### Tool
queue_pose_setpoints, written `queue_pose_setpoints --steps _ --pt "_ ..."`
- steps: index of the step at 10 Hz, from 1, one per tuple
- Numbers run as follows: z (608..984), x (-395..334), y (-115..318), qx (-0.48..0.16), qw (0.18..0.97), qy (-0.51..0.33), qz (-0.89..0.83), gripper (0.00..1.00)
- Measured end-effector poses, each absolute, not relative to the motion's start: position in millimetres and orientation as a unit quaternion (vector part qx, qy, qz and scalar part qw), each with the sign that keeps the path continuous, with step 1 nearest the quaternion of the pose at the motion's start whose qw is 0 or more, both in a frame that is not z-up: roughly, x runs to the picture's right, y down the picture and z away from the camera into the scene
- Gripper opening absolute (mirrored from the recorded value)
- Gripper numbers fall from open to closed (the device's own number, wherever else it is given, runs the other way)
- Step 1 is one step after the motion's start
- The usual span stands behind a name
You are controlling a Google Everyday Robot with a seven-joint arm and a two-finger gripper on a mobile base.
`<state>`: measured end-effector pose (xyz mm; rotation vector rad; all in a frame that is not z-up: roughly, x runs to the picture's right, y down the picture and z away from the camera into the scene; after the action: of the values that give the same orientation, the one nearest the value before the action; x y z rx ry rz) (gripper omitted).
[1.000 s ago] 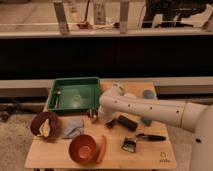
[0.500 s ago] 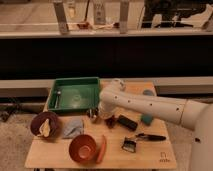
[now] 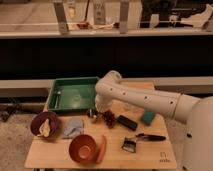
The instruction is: Place pepper in tray
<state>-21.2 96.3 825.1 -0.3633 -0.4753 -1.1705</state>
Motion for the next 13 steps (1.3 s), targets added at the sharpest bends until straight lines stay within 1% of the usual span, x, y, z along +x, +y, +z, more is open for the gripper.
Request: queue_pose_setpoints --steps 1,2,3,4,5,8,9,10,11,13 --pt "825 -26 90 -0.166 0.789 -0.226 -0.547 0.09" --pt "825 -25 91 -0.169 0.784 -0.239 -0.548 0.19" --pt "820 -24 94 -0.172 0.779 -0.253 -0.548 0.29" --pt "815 -27 99 -0.174 0.773 -0.265 -0.55 0.36" --pt "799 -24 115 -0.181 0.766 -0.282 -0.549 0.51" --pt "758 -24 157 -0.184 0.749 -0.296 -0.564 0.76" --pt "745 -22 174 -0.186 0.741 -0.294 -0.575 0.8" --pt "740 -18 189 -0.188 0.732 -0.292 -0.586 0.8" --pt "740 -15 200 -0.188 0.727 -0.29 -0.593 0.8" --pt "755 -5 221 -0.186 0.722 -0.273 -0.608 0.8"
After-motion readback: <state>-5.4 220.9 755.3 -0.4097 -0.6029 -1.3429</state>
